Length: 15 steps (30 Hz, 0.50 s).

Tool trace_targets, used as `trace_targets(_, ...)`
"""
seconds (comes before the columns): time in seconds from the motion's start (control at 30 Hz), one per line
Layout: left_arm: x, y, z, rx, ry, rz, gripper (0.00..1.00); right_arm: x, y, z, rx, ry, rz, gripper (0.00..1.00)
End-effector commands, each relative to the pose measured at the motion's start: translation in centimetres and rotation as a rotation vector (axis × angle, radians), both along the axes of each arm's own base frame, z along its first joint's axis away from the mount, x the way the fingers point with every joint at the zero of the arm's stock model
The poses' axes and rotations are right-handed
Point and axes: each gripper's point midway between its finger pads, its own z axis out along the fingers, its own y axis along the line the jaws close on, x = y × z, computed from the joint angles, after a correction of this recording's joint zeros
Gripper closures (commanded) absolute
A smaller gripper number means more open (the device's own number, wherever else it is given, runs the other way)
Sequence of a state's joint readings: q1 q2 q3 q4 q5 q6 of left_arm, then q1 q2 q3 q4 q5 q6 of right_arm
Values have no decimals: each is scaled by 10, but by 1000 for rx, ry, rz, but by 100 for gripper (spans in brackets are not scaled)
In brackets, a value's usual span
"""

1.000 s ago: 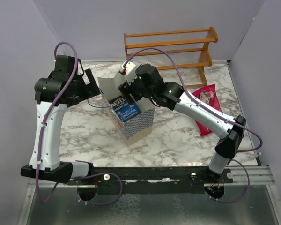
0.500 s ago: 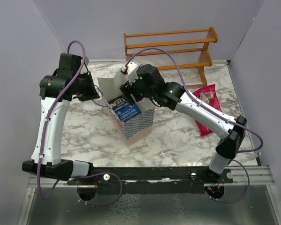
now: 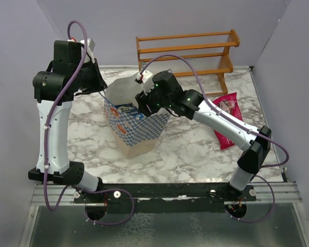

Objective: Take the snacks out of the paper bag

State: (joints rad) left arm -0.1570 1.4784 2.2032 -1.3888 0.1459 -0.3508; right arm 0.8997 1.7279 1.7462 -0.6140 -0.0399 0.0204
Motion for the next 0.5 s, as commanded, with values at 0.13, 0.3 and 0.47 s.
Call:
trace_targets(0.13, 37, -33, 47, -120, -217, -148, 100, -15, 12, -7, 27, 69, 88, 45)
trace_targets(0.3, 66, -53, 55, -206, -255, -197, 100, -33, 14, -19, 37, 104, 191, 45)
trace_targets(0.47, 99, -81, 58, -352, -259, -268, 100, -49, 21, -17, 67, 132, 292, 43)
